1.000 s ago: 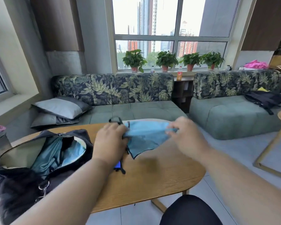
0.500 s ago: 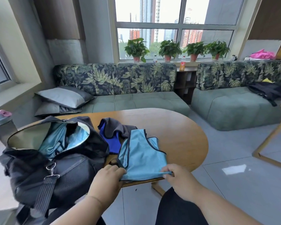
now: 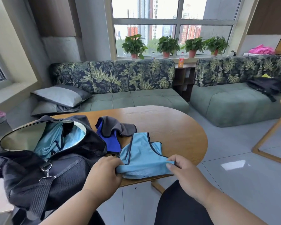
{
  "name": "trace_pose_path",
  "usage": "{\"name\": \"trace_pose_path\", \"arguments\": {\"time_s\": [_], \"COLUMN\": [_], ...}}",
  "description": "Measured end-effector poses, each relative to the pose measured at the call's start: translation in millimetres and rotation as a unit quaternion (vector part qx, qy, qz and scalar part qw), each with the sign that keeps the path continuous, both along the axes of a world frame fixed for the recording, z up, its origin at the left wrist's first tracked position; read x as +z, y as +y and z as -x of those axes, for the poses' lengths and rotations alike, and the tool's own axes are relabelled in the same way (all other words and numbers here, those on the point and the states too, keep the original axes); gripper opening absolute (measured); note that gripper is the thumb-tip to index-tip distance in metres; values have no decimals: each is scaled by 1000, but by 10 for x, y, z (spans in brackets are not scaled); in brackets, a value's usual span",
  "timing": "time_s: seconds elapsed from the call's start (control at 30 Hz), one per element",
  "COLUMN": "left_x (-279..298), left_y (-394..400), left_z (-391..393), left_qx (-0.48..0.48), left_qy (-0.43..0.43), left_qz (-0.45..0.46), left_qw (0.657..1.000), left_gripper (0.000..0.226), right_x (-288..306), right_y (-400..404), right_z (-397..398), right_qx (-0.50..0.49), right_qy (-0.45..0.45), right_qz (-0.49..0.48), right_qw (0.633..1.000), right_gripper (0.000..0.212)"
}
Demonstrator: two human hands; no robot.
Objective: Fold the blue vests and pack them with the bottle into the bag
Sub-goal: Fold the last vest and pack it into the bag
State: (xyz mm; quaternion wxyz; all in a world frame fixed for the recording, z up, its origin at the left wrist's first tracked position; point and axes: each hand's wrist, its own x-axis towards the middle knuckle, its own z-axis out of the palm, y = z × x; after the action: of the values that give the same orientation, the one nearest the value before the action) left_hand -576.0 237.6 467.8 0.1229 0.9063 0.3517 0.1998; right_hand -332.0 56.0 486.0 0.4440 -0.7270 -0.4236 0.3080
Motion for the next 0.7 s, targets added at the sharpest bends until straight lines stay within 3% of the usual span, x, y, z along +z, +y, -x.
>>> {"name": "trace_pose_path", "arguments": {"time_s": [0.17,0.33,0.4,0.53,0.63,0.7], "left_x": [464,704,645,329,-25,-319], "left_y": [132,733,988,1035,723,551], "left_z": [-195,-705,-930,-1149,-1083,-956], "left_qx": [21,44,67,86,44,5], "left_qy": [-23,24,9,6,-36,-8], "left_qz": [131,102,101,86,73,53], "left_qw": [991,993,993,993,996,999], "left_gripper": [18,27,40,53,56,56], "right_x": [176,241,160,-163,-437,-518], "right_y": [167,710,1018,1264,1135,1024], "right_z": [-75,-424,-620,-787,-742,-658], "right_qx": [-34,-86,-119,-152,-146,-154], "right_qy": [97,108,114,71,89,83], "right_qz": [-56,-74,-70,43,72,71], "right_qw": [993,988,984,985,983,982], "right_gripper": [15,12,14,43,39,44]}}
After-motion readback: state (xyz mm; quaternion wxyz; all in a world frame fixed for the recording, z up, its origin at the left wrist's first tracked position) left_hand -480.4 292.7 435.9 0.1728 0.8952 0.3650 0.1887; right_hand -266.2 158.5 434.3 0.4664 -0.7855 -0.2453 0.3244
